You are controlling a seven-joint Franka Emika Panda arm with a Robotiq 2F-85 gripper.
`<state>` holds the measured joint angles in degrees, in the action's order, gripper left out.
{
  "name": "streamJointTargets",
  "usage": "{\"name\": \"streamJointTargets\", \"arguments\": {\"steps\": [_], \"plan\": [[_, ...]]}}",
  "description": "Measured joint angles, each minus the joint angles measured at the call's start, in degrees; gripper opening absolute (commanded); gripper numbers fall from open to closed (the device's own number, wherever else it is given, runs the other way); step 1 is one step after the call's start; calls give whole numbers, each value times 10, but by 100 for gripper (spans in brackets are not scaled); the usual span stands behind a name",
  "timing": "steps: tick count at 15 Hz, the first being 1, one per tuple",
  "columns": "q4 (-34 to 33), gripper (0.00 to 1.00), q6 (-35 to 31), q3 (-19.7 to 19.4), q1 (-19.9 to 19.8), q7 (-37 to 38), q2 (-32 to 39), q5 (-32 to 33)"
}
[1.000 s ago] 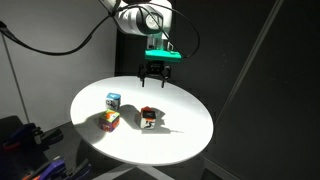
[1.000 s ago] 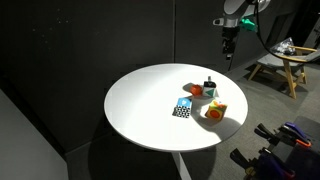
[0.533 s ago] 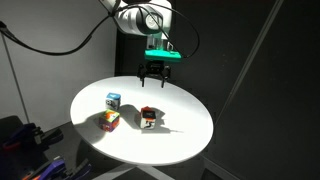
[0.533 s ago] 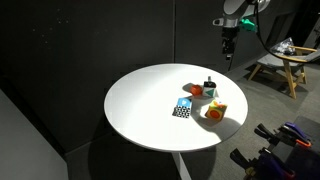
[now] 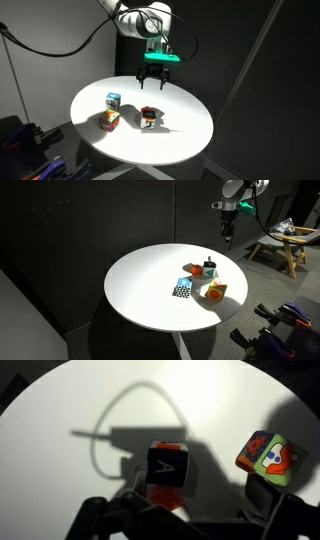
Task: Place the black and white toy on the orange and green toy
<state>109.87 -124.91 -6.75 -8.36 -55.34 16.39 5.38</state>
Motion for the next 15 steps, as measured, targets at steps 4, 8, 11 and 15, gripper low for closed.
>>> {"name": "streamJointTargets", "arguments": {"steps": [4, 8, 11, 15], "plan": [[0, 100, -24, 8, -12, -2, 17, -7], [1, 100, -60, 17, -21, -12, 42, -14], [1, 100, -85, 26, -28, -17, 65, -15], [1, 100, -118, 41, -39, -36, 91, -19]]}}
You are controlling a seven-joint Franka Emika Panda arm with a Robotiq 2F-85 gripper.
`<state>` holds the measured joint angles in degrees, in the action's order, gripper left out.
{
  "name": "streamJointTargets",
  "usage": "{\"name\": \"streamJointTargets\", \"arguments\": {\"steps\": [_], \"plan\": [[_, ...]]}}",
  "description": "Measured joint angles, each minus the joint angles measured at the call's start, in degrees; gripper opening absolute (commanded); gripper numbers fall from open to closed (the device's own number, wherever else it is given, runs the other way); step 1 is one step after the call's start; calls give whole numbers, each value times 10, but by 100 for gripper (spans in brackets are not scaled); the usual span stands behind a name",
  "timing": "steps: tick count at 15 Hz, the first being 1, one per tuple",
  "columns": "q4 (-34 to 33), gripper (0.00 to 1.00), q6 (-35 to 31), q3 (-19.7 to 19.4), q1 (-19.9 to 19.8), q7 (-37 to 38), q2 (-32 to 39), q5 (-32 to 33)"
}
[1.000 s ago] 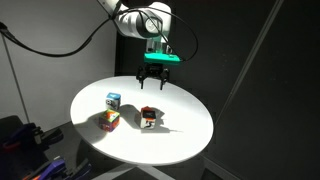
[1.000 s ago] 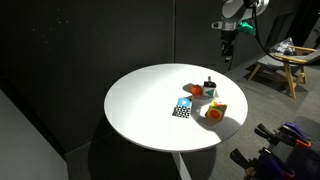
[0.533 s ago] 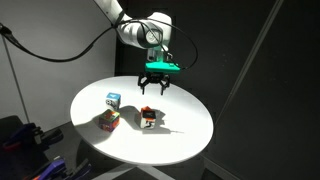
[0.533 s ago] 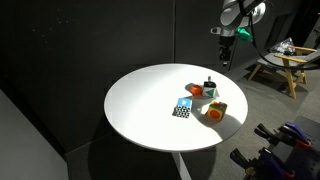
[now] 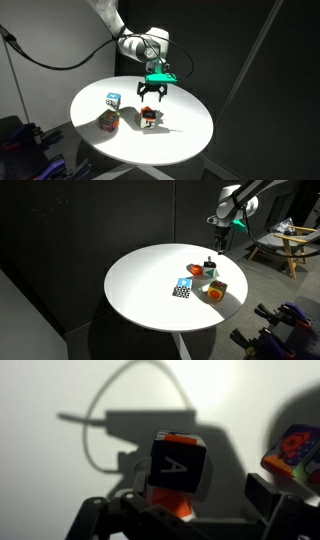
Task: Place the black and white toy on the orange and green toy
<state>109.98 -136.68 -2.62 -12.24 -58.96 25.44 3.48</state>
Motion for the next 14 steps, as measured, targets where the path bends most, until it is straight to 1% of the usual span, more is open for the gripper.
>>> {"name": "streamJointTargets", "arguments": {"steps": [8, 14], "plan": [[0, 100, -53, 20, -18, -25, 31, -3], [0, 100, -75, 24, -24, -29, 48, -3]]}}
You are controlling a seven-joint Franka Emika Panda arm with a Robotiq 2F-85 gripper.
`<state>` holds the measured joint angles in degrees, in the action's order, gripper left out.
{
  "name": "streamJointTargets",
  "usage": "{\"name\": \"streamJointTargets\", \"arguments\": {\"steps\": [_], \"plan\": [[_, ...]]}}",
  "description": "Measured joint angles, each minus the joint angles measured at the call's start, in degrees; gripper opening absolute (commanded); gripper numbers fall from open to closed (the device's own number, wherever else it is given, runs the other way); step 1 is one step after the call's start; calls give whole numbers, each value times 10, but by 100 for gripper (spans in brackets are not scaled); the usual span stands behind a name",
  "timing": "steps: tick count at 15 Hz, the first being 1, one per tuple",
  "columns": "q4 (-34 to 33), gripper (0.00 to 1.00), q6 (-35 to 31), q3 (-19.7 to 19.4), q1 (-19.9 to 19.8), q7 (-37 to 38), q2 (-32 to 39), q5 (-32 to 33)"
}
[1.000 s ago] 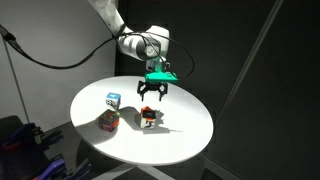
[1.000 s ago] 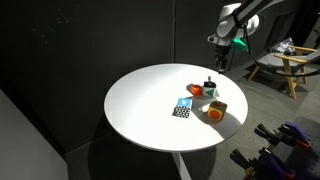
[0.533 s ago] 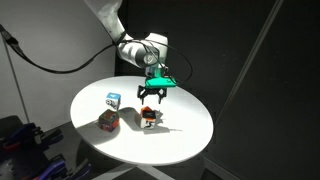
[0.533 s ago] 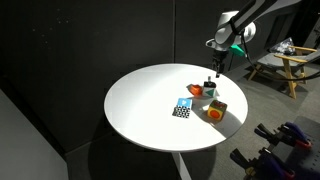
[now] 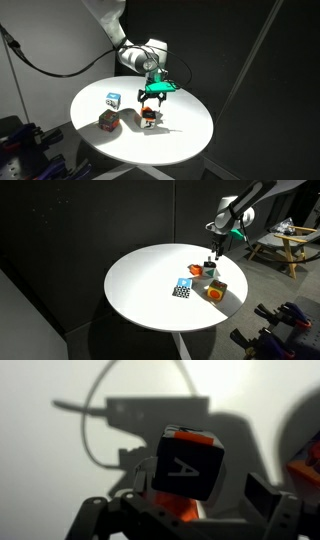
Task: Place the black and white toy on the orange and green toy
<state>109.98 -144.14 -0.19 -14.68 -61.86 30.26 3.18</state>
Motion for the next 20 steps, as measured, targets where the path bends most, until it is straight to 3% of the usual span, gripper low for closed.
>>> {"name": "streamJointTargets", "arguments": {"steps": [20], "plan": [[11, 100, -51, 7, 5, 11, 47, 0]]}}
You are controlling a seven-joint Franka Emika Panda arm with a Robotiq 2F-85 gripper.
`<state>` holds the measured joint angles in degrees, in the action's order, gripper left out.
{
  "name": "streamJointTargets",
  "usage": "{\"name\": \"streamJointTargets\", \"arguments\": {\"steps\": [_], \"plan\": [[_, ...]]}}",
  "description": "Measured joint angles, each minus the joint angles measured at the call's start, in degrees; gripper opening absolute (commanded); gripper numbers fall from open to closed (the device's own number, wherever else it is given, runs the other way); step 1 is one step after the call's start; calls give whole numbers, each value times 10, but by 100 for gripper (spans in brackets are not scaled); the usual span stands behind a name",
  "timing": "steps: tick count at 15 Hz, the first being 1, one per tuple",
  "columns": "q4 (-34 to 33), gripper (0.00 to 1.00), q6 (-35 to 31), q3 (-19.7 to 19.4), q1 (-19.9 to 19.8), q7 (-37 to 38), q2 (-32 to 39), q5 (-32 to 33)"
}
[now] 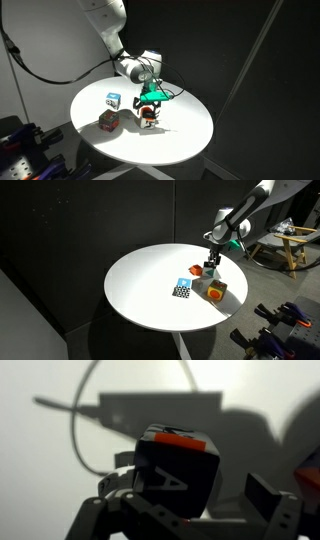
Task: Place the black and white toy on the orange and green toy
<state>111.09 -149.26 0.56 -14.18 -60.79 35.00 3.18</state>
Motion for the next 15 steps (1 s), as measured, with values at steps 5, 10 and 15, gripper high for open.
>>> {"name": "streamJointTargets", "arguments": {"steps": [5, 10, 15], "plan": [[0, 100, -1, 1, 0, 3, 2, 0], [0, 100, -3, 1, 0, 8, 8, 0], [0, 58, -4, 1, 0, 11, 9, 0]]}}
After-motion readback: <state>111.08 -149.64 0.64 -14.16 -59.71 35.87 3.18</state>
